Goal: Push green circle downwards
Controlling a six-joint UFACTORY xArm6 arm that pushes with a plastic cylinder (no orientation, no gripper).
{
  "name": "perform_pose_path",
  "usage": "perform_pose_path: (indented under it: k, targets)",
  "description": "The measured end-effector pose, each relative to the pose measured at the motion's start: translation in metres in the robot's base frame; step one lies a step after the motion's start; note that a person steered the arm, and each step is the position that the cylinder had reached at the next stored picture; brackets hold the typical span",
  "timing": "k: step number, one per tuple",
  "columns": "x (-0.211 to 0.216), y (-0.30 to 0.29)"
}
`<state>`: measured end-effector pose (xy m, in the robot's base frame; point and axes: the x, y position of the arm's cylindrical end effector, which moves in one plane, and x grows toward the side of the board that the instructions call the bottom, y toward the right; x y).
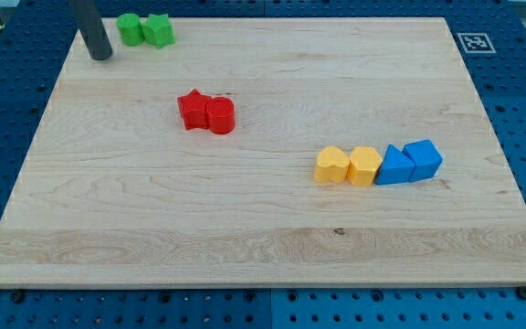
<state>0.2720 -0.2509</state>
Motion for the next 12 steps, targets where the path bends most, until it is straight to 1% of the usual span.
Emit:
perform_pose_path:
  k: [1,3,4,6,9,12]
  targets:
    - [-0.020,-0.009]
    - [-0.056,-0.010]
    - [-0.061,-0.005]
    - [-0.061,0.043]
    - [-0.067,0.055]
    - [-0.029,0.059]
